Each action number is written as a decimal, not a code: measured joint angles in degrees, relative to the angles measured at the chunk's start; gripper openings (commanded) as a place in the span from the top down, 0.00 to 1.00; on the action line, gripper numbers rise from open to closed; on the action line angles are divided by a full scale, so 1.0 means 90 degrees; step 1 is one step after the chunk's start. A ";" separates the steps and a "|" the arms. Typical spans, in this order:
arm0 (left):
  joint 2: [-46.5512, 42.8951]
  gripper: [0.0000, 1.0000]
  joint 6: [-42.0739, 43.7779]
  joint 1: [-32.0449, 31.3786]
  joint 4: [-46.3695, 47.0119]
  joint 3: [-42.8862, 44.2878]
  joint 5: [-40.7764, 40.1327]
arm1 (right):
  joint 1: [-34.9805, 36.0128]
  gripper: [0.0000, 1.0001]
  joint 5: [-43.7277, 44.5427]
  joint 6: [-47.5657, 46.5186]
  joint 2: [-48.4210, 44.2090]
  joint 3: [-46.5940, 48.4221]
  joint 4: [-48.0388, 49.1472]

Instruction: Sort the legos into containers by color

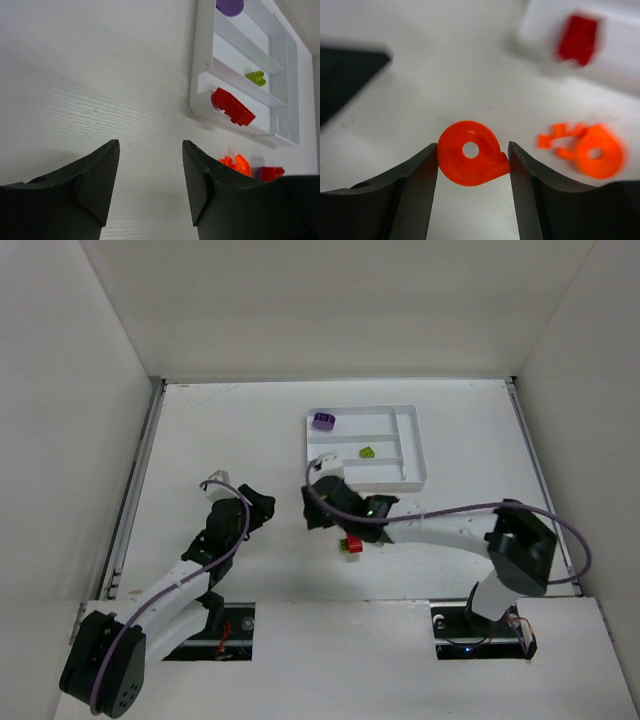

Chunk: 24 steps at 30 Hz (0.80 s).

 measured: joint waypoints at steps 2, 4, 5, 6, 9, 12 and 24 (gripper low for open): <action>0.0170 0.47 0.0085 -0.0282 0.0007 0.0058 -0.0056 | -0.0743 0.53 0.0005 -0.0097 -0.0682 -0.0172 0.0100; 0.0384 0.46 0.0187 -0.0607 0.0022 0.0175 -0.0129 | -0.1583 0.53 0.0044 -0.0187 -0.1202 -0.0306 0.0260; 0.0503 0.46 0.0240 -0.0782 0.0039 0.0255 -0.0165 | -0.2021 0.53 0.0053 -0.0223 -0.1375 -0.0359 0.0347; 0.0627 0.46 0.0308 -0.0964 0.0049 0.0350 -0.0226 | -0.2516 0.53 0.0070 -0.0265 -0.1489 -0.0398 0.0435; 0.1052 0.46 0.0517 -0.1481 0.0066 0.0748 -0.0381 | -0.3665 0.53 0.0124 -0.0345 -0.1382 -0.0427 0.0622; 0.1515 0.46 0.0721 -0.1889 0.0083 0.1231 -0.0483 | -0.4367 0.52 0.0153 -0.0415 -0.0782 -0.0401 0.0733; 0.3461 0.36 0.1554 -0.2288 -0.0663 0.3473 -0.0877 | -0.4869 0.42 0.0221 -0.0483 0.0476 -0.0024 0.0804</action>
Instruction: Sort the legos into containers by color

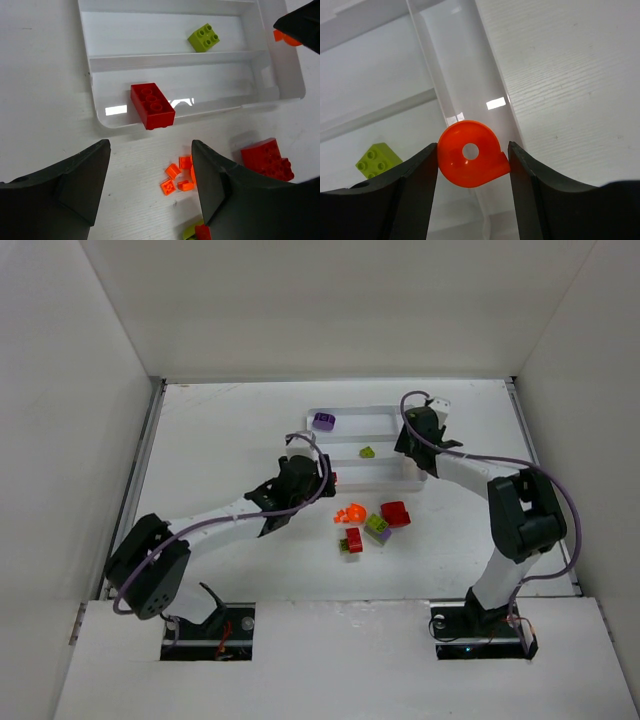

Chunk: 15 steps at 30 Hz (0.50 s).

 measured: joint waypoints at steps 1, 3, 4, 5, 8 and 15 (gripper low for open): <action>0.0141 0.36 0.0085 -0.0029 -0.0083 0.0148 -0.0046 | -0.0017 0.41 0.0012 0.0002 0.0019 0.0012 0.0005; 0.0403 0.37 0.0250 -0.0085 -0.0250 0.0432 -0.0148 | -0.0044 0.38 0.0034 0.0002 0.0073 0.0022 0.0019; 0.0542 0.37 0.0333 -0.0119 -0.0325 0.0578 -0.0211 | -0.0049 0.35 0.0044 0.0007 0.0097 0.0024 0.0017; 0.0668 0.37 0.0415 -0.0155 -0.0401 0.0719 -0.0282 | -0.0049 0.31 0.0046 0.0012 0.0121 0.0024 0.0017; 0.1039 0.37 0.0631 -0.0257 -0.0568 0.1069 -0.0461 | -0.0049 0.20 0.0051 0.0044 0.0136 0.0024 0.0017; 0.1739 0.37 0.1042 -0.0474 -0.0923 0.1649 -0.0848 | -0.0049 0.16 0.0049 0.0070 -0.0131 -0.0019 0.0041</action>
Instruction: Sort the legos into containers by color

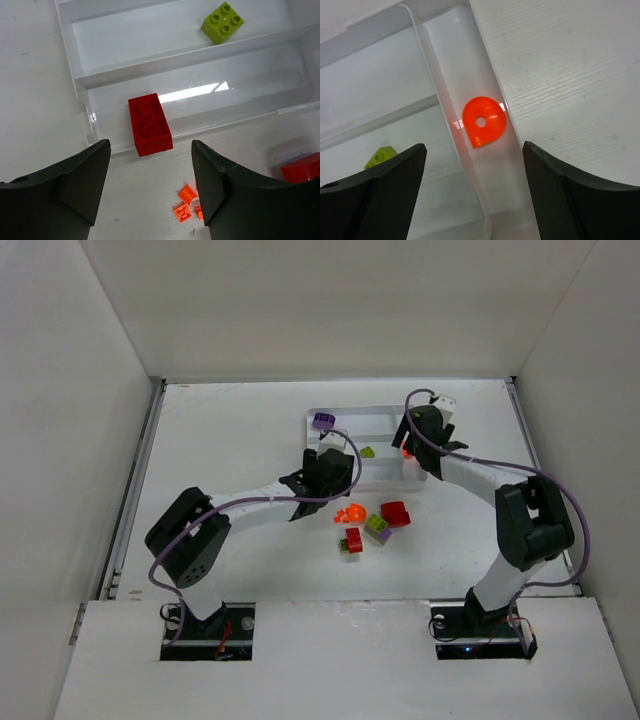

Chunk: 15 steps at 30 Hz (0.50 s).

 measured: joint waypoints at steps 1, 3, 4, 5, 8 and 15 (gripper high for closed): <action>0.0063 0.38 0.0058 -0.0034 -0.0036 0.0066 -0.0041 | 0.0000 0.16 0.0000 0.0007 -0.0151 -0.0070 0.0029; 0.0187 0.42 0.0160 -0.0104 -0.0114 0.0216 -0.0117 | 0.0007 0.16 -0.0005 0.0053 -0.0559 -0.0304 0.0097; 0.0257 0.44 0.0204 -0.0129 -0.0158 0.0306 -0.0155 | 0.0022 0.16 -0.0005 0.0080 -0.0784 -0.0437 0.0124; 0.0330 0.48 0.0240 -0.0151 -0.0189 0.0393 -0.0202 | 0.0029 0.17 -0.0010 0.0112 -0.0991 -0.0554 0.0163; 0.0529 0.56 0.0330 -0.0189 -0.0270 0.0576 -0.0345 | 0.0092 0.17 -0.0036 0.0199 -0.1477 -0.0882 0.0342; 0.0787 0.56 0.0364 -0.0189 -0.0627 0.0699 -0.0668 | 0.0243 0.17 -0.0102 0.0296 -0.1999 -0.1389 0.0384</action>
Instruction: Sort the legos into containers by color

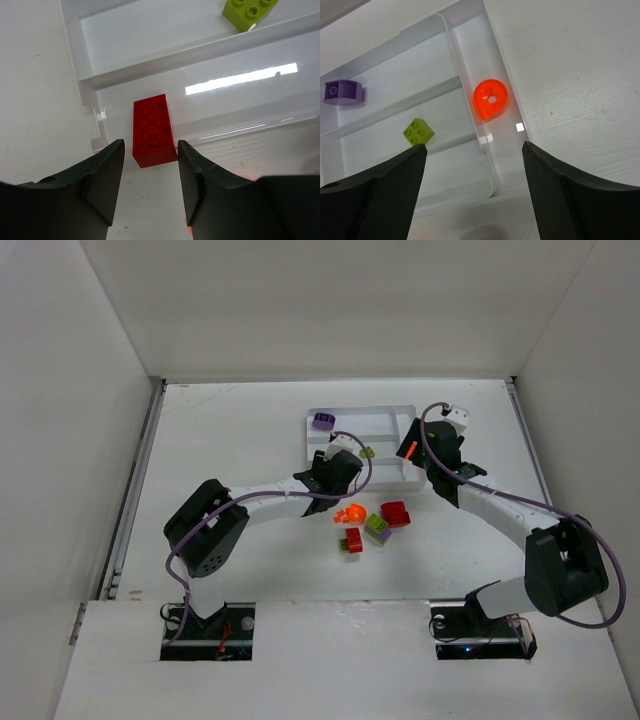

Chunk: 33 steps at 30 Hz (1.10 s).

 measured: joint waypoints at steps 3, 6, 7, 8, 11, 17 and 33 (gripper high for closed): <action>0.0066 0.64 -0.0010 -0.0010 -0.0058 0.0019 -0.0070 | 0.0085 0.17 -0.0034 0.0022 -0.0087 -0.0102 0.0007; 0.0148 0.75 -0.0022 -0.0046 -0.0036 0.0073 -0.0158 | 0.0168 0.17 -0.0080 0.0046 -0.0158 -0.0214 0.0049; 0.0158 0.77 -0.0032 -0.0058 -0.0027 0.0090 -0.0165 | 0.0202 0.17 -0.0095 0.0049 -0.0177 -0.0262 0.0083; 0.0170 0.78 -0.0049 -0.0066 -0.0019 0.0095 -0.0172 | 0.0231 0.17 -0.0112 0.0056 -0.0197 -0.0301 0.0100; 0.0172 0.81 -0.0102 -0.0070 0.0010 0.0095 -0.0163 | 0.0325 0.17 -0.0163 0.0068 -0.0211 -0.0393 0.0143; -0.0112 0.82 -0.0126 -0.0017 0.0471 -0.0214 0.0333 | 0.0408 0.17 -0.0221 0.0109 -0.0214 -0.0544 0.0355; -0.0425 0.77 -0.0420 0.1668 0.1751 -0.0612 0.3934 | 0.0408 0.17 -0.0321 0.0211 -0.0231 -0.0797 0.0571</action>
